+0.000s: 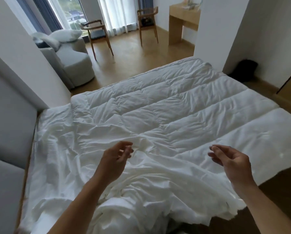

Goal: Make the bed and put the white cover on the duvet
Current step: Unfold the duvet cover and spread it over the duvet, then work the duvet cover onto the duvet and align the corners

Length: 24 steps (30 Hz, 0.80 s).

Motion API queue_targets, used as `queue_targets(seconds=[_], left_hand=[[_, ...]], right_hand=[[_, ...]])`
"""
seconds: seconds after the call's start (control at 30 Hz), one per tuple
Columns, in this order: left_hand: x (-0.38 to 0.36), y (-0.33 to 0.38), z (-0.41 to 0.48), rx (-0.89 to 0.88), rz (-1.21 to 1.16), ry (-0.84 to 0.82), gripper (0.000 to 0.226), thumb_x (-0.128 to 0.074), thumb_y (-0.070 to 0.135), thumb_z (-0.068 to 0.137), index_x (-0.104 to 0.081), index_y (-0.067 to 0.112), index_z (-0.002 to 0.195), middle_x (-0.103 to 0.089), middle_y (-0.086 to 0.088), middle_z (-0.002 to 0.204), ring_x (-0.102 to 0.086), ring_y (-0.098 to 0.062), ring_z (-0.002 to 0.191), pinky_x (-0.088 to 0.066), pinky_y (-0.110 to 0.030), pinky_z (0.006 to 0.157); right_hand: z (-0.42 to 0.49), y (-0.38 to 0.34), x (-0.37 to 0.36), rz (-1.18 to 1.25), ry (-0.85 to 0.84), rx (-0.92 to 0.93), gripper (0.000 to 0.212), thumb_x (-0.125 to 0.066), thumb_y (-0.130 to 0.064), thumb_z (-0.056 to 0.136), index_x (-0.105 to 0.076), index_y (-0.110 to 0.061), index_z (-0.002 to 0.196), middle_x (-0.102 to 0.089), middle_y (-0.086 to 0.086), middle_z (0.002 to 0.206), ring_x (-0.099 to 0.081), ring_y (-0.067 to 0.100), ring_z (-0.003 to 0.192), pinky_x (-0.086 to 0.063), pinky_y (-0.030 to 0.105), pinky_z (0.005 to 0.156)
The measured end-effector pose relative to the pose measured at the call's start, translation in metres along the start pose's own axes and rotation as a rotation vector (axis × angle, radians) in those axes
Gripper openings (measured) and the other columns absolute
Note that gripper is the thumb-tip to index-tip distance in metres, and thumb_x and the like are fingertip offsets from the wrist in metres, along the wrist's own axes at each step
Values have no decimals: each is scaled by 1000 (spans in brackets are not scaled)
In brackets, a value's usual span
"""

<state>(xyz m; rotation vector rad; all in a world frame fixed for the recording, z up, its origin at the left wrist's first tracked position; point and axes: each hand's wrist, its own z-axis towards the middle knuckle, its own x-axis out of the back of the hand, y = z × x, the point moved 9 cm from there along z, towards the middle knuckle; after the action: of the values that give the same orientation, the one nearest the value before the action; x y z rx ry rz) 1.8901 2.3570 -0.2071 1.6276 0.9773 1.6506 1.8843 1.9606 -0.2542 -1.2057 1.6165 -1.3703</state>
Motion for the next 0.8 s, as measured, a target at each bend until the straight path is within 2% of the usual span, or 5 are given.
queue_targets(seconds=[0.13,0.23,0.33,0.43,0.8], left_hand=[[-76,74,-4,-48,-90,-20,16,-61,20,100,-71,32,101,-77,5,89,-74,-15,80,-59,-41,79],[-138,130,-7,-87,-158,-94,13,-60,39,92,-73,39,96,-76,0,90,-73,-23,82,-57,-50,85],[-199,185,-4,-184,-47,-183,13,-61,33,98,-72,39,100,-76,7,92,-73,-13,85,-59,-40,84],[-256,241,2,-341,135,-242,14,-64,27,99,-72,33,109,-73,18,99,-70,-1,91,-57,-25,81],[-500,384,102,-482,184,-417,26,-61,22,100,-64,48,103,-71,19,104,-68,1,93,-59,-27,83]], right_hand=[[17,-14,71,1,4,55,10,-72,-16,92,-77,-12,100,-78,4,88,-75,23,91,-62,34,83],[24,-27,132,-60,26,113,11,-72,-21,93,-77,-17,101,-78,-2,86,-75,15,88,-61,38,86],[27,-44,201,-148,90,181,14,-70,-27,94,-77,-21,104,-77,-8,90,-72,5,91,-58,35,88],[30,-63,266,-297,154,265,20,-67,-34,96,-75,-23,111,-74,-15,101,-66,-4,96,-53,19,84],[141,-56,464,-292,345,206,16,-66,-31,95,-67,-35,111,-69,-19,104,-60,-13,97,-48,14,74]])
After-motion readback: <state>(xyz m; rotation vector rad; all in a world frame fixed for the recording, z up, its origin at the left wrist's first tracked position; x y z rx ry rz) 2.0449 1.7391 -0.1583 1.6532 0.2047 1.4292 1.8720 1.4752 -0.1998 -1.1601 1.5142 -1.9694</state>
